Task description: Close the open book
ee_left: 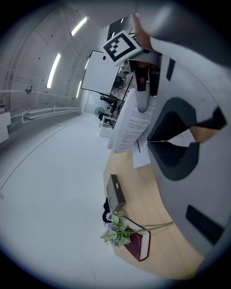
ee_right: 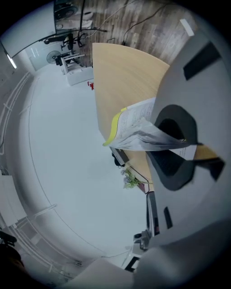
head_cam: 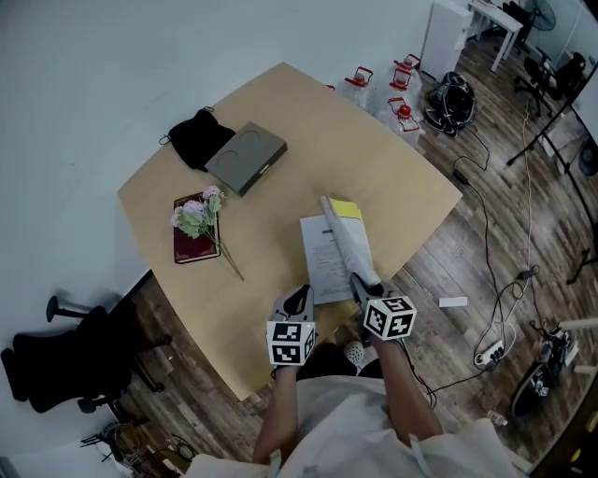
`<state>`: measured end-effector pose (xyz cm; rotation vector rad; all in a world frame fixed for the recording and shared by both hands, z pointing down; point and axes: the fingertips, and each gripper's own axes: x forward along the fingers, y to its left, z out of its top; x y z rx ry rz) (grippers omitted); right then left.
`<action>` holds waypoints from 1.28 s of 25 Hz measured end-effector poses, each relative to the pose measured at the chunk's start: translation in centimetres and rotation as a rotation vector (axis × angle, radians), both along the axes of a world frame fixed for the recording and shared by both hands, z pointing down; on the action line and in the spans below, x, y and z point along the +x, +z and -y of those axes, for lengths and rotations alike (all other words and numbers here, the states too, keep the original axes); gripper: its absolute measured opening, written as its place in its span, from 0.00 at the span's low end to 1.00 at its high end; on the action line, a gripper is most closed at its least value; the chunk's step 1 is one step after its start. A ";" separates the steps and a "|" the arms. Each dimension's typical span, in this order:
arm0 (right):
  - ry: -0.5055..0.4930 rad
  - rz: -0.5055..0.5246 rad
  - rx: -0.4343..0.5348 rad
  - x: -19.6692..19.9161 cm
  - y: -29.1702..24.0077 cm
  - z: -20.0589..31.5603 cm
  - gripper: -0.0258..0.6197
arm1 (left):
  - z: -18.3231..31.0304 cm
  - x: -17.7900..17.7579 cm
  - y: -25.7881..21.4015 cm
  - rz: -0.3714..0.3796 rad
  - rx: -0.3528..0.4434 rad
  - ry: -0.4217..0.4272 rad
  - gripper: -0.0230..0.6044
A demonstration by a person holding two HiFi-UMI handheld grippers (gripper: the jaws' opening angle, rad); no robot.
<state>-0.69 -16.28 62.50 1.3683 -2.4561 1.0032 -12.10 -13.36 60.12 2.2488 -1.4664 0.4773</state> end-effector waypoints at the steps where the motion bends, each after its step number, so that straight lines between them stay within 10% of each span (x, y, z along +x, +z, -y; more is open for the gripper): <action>1: -0.015 -0.028 0.000 -0.4 0.2 0.0 0.09 | 0.0 -0.1 0.1 -0.001 -0.002 -0.002 0.07; 20: -0.255 -0.412 0.053 -4.9 3.0 -0.6 0.12 | 0.3 -2.1 1.0 0.005 -0.036 -0.038 0.07; 32: -0.330 -0.453 0.024 -6.3 5.2 -1.3 0.18 | 0.8 -2.3 2.1 0.002 -0.066 -0.039 0.07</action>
